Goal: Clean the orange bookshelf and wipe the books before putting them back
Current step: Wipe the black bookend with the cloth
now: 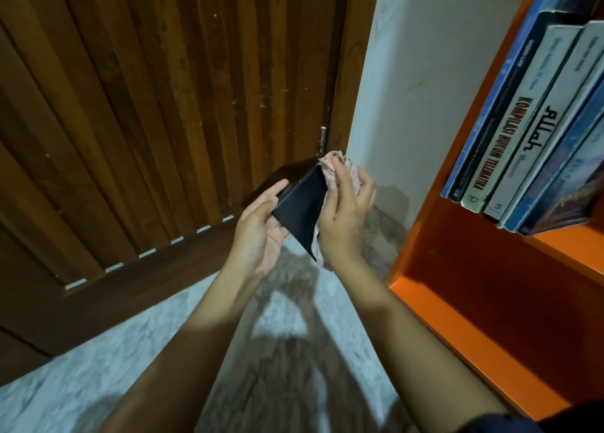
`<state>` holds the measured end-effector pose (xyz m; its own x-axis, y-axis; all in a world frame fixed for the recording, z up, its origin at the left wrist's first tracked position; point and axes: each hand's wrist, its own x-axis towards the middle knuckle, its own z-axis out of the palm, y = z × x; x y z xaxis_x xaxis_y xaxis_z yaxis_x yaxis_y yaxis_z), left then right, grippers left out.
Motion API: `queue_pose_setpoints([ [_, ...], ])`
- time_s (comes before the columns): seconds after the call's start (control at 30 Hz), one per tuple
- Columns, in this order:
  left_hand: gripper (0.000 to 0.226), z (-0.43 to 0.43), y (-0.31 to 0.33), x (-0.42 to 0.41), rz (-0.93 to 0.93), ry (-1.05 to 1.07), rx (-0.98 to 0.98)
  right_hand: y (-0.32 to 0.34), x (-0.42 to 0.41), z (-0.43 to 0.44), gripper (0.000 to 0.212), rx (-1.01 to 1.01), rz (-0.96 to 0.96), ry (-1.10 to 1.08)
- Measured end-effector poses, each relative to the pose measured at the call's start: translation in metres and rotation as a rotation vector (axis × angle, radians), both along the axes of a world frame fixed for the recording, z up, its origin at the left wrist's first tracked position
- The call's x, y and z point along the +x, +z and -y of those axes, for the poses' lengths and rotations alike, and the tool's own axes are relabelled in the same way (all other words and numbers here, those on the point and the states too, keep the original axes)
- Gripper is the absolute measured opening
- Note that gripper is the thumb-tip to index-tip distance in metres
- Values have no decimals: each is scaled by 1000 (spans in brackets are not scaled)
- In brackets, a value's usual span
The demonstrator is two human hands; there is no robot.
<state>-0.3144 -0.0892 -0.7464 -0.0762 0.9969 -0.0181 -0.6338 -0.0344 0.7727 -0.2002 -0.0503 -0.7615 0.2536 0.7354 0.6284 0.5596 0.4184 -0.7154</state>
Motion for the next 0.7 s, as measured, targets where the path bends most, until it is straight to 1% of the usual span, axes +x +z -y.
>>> queue_pose_setpoints([
  [0.1, 33, 1, -3, -6, -98, 36, 1, -15, 17, -8, 37, -107, -47, -27],
  [0.23, 35, -1, -14, -16, -257, 72, -23, -69, 46, -7, 35, -331, -122, -31],
  [0.3, 36, -5, -29, -19, -344, 62, -58, -107, 55, -1, 36, -461, -103, -4],
  [0.4, 37, -16, -61, -20, -453, 61, -133, -167, 60, 9, 35, -629, -19, 29],
  [0.5, 33, -30, -99, -21, -470, 70, -234, -220, 60, 22, 35, -761, 32, 79],
  [0.63, 27, -46, -151, -24, -479, 70, -328, -268, 56, 27, 38, -968, 23, 135],
  [0.7, 25, -53, -174, -24, -485, 53, -381, -291, 54, 30, 41, -1010, 94, 165],
])
